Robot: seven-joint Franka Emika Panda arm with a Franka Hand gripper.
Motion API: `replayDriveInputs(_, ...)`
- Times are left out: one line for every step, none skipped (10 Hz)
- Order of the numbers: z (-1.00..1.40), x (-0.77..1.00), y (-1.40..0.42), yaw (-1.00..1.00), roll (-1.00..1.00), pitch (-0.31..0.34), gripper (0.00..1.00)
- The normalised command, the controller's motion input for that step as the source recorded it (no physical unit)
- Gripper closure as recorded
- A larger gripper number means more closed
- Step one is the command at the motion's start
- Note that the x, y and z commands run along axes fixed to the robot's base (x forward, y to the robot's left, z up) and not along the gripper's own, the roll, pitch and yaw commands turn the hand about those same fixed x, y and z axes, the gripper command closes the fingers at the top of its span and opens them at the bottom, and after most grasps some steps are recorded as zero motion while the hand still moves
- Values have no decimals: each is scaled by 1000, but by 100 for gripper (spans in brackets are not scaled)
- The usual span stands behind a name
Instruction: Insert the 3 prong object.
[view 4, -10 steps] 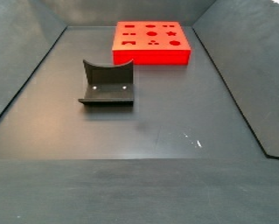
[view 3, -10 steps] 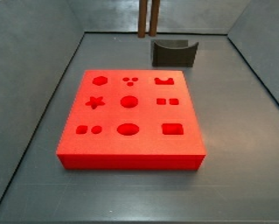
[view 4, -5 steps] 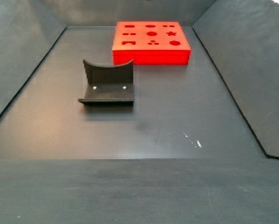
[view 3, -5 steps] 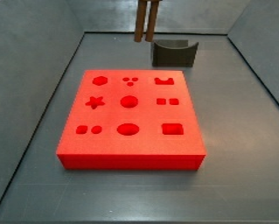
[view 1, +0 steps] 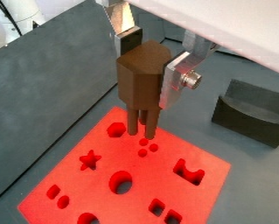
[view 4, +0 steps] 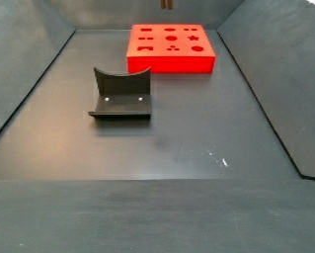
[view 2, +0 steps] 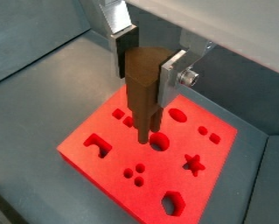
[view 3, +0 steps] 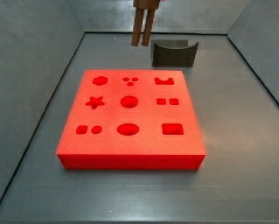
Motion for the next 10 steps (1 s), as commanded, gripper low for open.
replayDriveInputs(-174,49,123,369,230,-80,100)
replayDriveInputs(0,0,0,431,341,-236,100)
replayDriveInputs(109,0,0,454,500,-347,100)
replayDriveInputs(109,0,0,477,500,-333,100)
replayDriveInputs(63,0,-49,449,500,-347,100)
replayDriveInputs(0,-46,-100,369,467,-334,100)
replayDriveInputs(-414,-129,9,0,-17,-154,100)
replayDriveInputs(-634,-80,94,0,-141,-243,100)
replayDriveInputs(-409,-69,0,0,-104,-211,100)
replayDriveInputs(-311,-11,66,0,-196,-130,100)
